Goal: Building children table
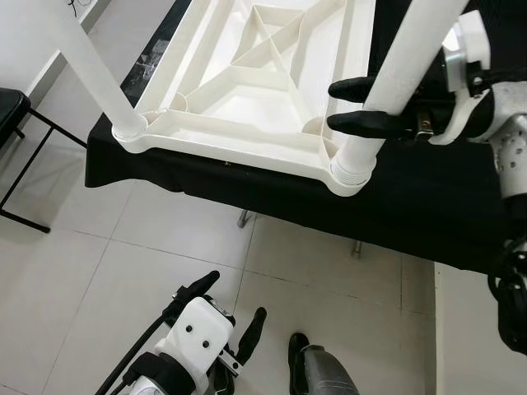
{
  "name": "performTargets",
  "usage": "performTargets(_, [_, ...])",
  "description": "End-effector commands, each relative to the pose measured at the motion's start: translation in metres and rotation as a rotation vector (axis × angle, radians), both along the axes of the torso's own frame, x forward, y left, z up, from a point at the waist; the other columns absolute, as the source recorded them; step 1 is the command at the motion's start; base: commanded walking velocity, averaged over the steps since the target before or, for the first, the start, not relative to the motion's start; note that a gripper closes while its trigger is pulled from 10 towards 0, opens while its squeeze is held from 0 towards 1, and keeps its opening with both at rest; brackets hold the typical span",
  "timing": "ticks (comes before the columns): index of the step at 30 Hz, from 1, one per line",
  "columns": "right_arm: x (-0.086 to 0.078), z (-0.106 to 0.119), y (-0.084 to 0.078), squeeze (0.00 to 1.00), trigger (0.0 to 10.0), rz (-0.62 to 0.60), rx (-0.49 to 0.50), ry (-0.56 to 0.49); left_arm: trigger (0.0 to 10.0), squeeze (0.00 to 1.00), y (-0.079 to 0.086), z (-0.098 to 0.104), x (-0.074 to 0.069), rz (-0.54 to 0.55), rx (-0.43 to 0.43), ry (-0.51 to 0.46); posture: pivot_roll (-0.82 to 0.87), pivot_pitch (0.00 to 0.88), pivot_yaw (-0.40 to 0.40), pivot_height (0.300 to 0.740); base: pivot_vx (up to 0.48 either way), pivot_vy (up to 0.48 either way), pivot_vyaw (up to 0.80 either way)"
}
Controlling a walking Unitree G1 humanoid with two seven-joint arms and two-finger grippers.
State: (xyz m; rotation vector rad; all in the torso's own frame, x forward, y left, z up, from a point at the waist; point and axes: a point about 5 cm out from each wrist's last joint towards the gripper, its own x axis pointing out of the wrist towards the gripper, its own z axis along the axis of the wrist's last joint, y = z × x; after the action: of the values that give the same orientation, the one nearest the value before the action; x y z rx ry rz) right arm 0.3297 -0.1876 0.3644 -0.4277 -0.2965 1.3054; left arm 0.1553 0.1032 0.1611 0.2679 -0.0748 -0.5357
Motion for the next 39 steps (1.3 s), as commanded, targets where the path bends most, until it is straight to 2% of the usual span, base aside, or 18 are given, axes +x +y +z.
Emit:
performTargets(1, [0.011,-0.028,-0.001,0.00,10.0,-0.080,-0.062,0.105,10.0,0.00,0.000,-0.002,-0.003,-0.002,0.000,0.016,0.07,0.436,0.007,0.740,0.000,0.000,0.00])
performTargets(16, [0.016,-0.035,-0.011,0.00,10.0,-0.233,0.008,0.118,10.0,0.00,0.000,-0.003,-0.003,0.000,0.003,0.016,0.07,0.433,0.012,0.740,0.000,0.000,0.00])
performTargets(24, [0.018,-0.046,-0.024,0.00,10.0,-0.406,0.083,0.126,10.0,0.00,0.000,-0.004,-0.002,0.001,0.005,0.017,0.07,0.428,0.008,0.740,0.000,0.000,0.00])
performTargets(26, [0.017,-0.060,-0.029,0.00,10.0,-0.575,0.153,0.153,10.0,0.00,0.000,-0.004,-0.002,0.002,0.006,0.016,0.06,0.423,0.002,0.740,0.000,0.000,0.00])
performTargets(32, [0.011,-0.072,-0.030,0.00,10.0,-0.683,0.199,0.166,10.0,0.00,0.000,-0.005,-0.001,0.004,0.007,0.014,0.06,0.421,-0.003,0.740,0.000,0.000,0.00])
performTargets(33, [0.002,-0.084,-0.022,0.00,10.0,-0.761,0.227,0.171,10.0,0.00,0.001,-0.005,0.000,0.007,0.009,0.013,0.05,0.419,-0.001,0.740,0.000,0.000,0.00])
performTargets(35, [0.002,-0.084,-0.022,0.00,10.0,-0.761,0.227,0.171,10.0,0.00,0.001,-0.005,0.000,0.007,0.009,0.013,0.05,0.419,-0.001,0.740,0.000,0.000,0.00])
performTargets(36, [-0.002,-0.091,-0.017,0.00,10.0,-0.817,0.228,0.170,10.0,0.00,0.001,-0.005,0.001,0.008,0.010,0.012,0.05,0.418,0.001,0.740,0.000,0.000,0.00])
performTargets(38, [-0.013,-0.114,0.004,0.00,10.0,-0.992,0.196,0.163,10.0,0.00,0.001,-0.005,0.003,0.007,0.012,0.010,0.04,0.414,0.007,0.740,0.000,0.000,0.00])
performTargets(39, [-0.017,-0.122,0.010,0.00,10.0,-1.098,0.211,0.174,10.0,0.00,0.001,-0.006,0.003,0.006,0.012,0.009,0.04,0.414,0.007,0.740,0.000,0.000,0.00])
